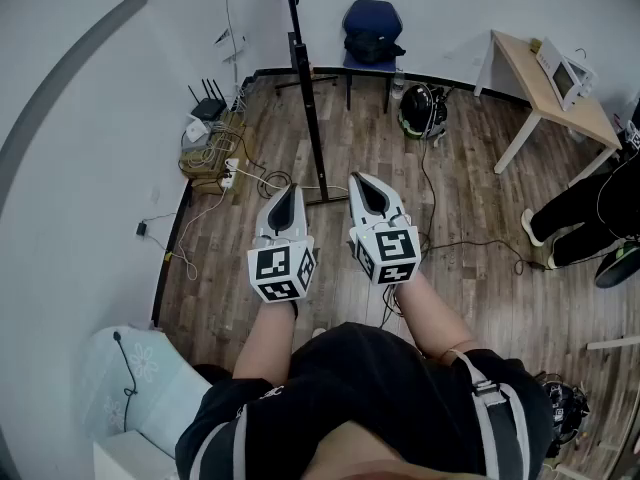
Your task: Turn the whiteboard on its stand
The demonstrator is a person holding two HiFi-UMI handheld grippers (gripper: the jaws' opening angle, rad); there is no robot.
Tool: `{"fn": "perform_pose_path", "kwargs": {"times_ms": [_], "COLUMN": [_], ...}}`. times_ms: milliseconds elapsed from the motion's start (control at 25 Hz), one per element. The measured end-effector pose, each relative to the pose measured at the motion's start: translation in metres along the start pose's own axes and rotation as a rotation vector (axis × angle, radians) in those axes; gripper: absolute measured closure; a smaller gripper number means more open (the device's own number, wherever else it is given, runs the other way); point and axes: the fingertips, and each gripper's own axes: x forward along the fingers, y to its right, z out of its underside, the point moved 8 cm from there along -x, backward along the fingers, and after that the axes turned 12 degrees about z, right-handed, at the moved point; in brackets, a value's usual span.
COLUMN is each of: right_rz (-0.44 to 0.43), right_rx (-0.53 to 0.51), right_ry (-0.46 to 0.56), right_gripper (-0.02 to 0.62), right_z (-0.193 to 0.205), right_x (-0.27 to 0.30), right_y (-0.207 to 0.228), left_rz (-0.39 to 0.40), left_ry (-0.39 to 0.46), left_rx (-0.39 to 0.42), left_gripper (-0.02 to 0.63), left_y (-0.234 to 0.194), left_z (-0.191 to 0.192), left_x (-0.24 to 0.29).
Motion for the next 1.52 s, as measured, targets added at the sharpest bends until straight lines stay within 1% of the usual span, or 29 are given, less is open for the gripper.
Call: {"fn": "perform_pose_path", "kwargs": {"times_ms": [440,640,880,1280,1520], "right_rz": [0.0,-0.013,-0.019,0.006,0.028], "right_rx": [-0.005,0.002,0.035,0.006,0.013], "right_ry": [-0.008,-0.01,0.011,0.013,-0.008], "right_gripper": [0.592,0.592,0.592,0.592,0.592], "right_z": [0.003,0.003,0.0,0.015,0.02], "right_x": [0.003,0.007,0.018,0.027,0.033], "right_y": [-0.013,-0.025,-0.047,-0.103,-0.113], "left_rz": [0.032,0.047,0.042,0.055,0.068], "left_ry": [0.002,0.01,0.032,0.028,0.02], "left_rx": [-0.014,-0.009,0.002,-0.016,-0.022], "left_gripper": [0.598,0.598,0.598,0.598,0.598], "left_y": [-0.003,-0.01,-0.037,-0.088,-0.101], "left_z": [0.003,0.003,-0.005,0.008,0.013], "left_x": [0.0,-0.005,-0.015,-0.045,-0.052]}}
